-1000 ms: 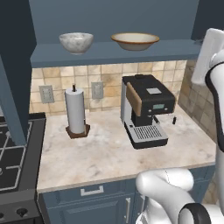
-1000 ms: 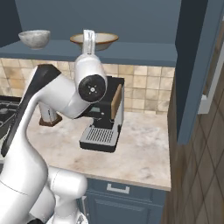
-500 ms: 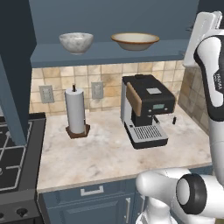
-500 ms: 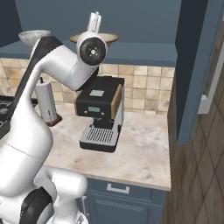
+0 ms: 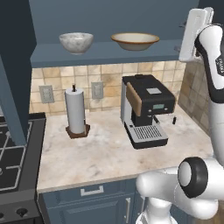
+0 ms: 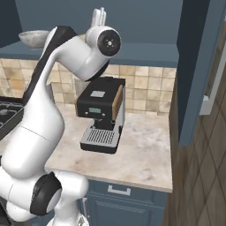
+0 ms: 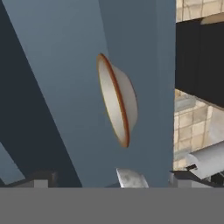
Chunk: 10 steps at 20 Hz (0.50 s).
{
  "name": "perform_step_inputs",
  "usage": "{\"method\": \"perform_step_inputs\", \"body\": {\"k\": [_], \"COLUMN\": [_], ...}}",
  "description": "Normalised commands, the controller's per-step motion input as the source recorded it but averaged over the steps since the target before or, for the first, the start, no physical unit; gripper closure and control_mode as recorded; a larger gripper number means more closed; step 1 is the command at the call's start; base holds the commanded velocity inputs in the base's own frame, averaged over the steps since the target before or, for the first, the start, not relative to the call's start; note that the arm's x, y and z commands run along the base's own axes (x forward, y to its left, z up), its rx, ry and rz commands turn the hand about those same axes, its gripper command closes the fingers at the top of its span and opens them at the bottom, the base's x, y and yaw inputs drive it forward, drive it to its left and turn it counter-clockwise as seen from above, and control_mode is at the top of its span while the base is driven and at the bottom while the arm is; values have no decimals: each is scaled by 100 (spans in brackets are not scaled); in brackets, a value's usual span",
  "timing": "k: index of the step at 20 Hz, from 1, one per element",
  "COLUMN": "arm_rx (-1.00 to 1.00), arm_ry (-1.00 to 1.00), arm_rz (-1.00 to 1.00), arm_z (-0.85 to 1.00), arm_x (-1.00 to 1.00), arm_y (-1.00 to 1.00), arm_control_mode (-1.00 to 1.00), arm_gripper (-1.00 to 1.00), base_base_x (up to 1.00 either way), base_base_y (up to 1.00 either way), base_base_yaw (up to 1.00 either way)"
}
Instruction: Take the smaller bowl and place it next to the appetizer plate on the dining counter , and place the larger bowl next to the plate with cooked food.
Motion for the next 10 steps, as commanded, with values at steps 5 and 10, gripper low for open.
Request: {"method": "perform_step_inputs", "body": {"k": [5,10], "arm_rx": [-16,-18], "arm_ry": [8,11], "arm_rz": [15,12], "arm_z": [-12,-5], "arm_x": [53,60], "arm_y": [10,12], "arm_control_mode": [-100,-100], "arm_gripper": [-100,-100], "base_base_x": [0,0], "base_base_y": [0,0], "base_base_yaw": [0,0]}}
